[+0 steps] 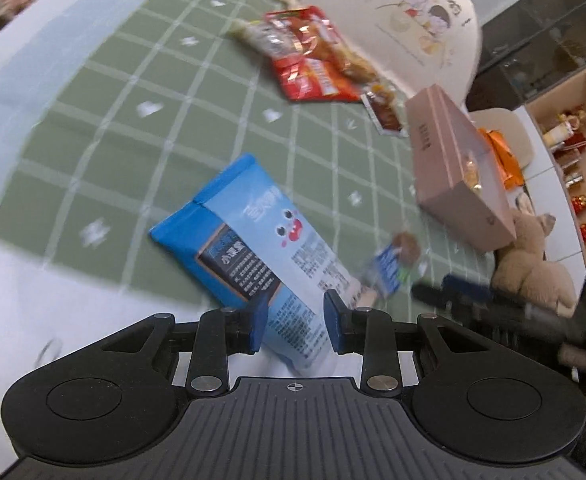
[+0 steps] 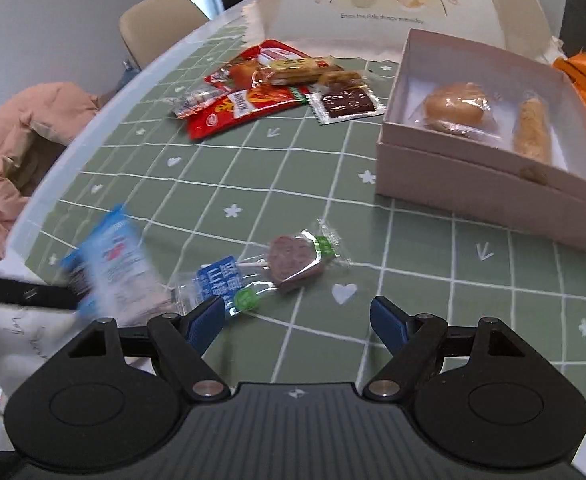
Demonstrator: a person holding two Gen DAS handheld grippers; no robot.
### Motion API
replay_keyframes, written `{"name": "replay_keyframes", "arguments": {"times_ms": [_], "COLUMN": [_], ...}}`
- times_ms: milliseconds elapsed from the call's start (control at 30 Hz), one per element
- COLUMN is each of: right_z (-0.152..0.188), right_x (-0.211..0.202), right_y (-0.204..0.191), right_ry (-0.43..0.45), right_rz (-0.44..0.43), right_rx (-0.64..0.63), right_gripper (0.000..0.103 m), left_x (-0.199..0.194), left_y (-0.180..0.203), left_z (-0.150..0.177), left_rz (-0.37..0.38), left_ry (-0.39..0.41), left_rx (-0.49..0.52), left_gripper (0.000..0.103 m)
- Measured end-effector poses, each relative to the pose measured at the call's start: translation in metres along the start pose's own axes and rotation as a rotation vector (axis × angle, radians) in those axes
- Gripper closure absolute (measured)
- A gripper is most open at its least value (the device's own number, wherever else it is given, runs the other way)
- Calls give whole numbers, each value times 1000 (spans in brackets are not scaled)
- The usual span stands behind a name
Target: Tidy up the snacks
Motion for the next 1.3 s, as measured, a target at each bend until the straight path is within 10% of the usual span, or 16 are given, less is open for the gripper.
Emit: {"name": "replay_keyframes", "arguments": {"times_ms": [367, 533, 700, 1100, 1200, 1300], "right_z": [-5, -15, -13, -140, -198, -249], "right_x": [9, 3, -2, -16, 11, 59], "right_y": [-81, -63, -44, -25, -28, -38], "right_ry": [43, 53, 46, 211, 193, 149], "right_rz": [-29, -17, 8, 118, 99, 101], "right_rx": [-243, -124, -59, -29, -19, -13], "right_gripper": [23, 23, 23, 21, 19, 19], "left_x": [12, 16, 42, 35, 13, -11], "left_y": [58, 57, 23, -3, -23, -46], "left_z": [-109, -180, -228, -156, -147, -139], "left_rz": [25, -254, -306, -361, -418, -317], "left_ry": [126, 227, 156, 83, 123, 157], "left_rx": [200, 417, 284, 538, 471, 268], "left_gripper": [69, 69, 69, 63, 66, 67]}}
Point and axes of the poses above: each gripper's, at about its wrist camera, not at the fingertips, and x roughly the way its jaws point, y to its right, z to its underside, the point moved 8 cm from there along x, roughly the way its jaws point, and after that the axes turned 12 degrees about -y, right-handed, at the moved point
